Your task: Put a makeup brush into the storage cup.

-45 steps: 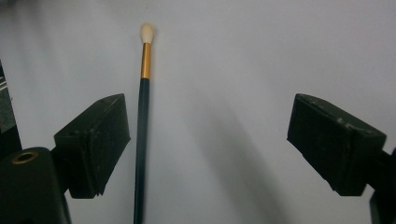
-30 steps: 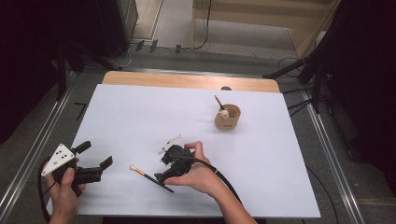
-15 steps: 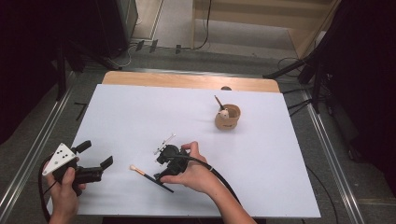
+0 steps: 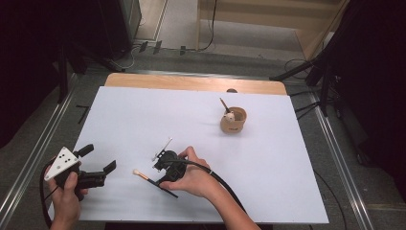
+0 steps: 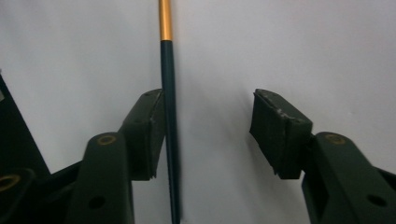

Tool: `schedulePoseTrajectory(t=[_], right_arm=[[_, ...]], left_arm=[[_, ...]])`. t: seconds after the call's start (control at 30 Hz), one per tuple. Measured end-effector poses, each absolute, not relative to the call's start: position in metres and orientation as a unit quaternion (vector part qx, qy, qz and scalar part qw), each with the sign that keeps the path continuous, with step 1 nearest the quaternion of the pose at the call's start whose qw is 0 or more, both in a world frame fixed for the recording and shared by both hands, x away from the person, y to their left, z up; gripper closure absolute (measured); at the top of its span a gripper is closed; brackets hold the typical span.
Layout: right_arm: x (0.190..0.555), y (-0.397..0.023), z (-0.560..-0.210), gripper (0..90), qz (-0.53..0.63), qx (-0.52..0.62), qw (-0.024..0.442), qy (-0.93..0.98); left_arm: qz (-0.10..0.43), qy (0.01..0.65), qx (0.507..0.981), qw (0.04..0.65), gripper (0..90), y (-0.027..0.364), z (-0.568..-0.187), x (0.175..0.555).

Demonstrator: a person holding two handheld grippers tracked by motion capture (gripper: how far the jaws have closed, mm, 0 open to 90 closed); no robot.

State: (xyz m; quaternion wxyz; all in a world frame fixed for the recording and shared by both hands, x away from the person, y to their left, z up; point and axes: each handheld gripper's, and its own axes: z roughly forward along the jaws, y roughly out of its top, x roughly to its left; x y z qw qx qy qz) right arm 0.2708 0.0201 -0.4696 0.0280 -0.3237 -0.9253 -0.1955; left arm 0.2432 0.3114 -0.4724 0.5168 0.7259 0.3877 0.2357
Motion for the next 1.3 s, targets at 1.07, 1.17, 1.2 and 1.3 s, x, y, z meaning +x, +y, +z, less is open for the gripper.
schedulePoseTrajectory(t=[1.07, 1.17, 1.2, 1.3], right_arm=[[0.260, 0.055, -0.473, 79.0, -0.120, -0.306, 0.001, -0.945], [0.257, 0.057, -0.474, 81.8, -0.117, -0.301, -0.017, -0.946], [0.255, 0.058, -0.474, 82.3, -0.116, -0.301, -0.023, -0.946], [0.254, 0.060, -0.474, 84.4, -0.110, -0.301, -0.029, -0.947]], left_arm=[[0.236, 0.386, 0.727, 0.516, 0.0, 0.310, -0.472, 0.243], [0.236, 0.387, 0.727, 0.516, 0.0, 0.310, -0.472, 0.244], [0.235, 0.388, 0.727, 0.516, 0.0, 0.310, -0.472, 0.244], [0.234, 0.389, 0.727, 0.516, 0.0, 0.309, -0.472, 0.244]])
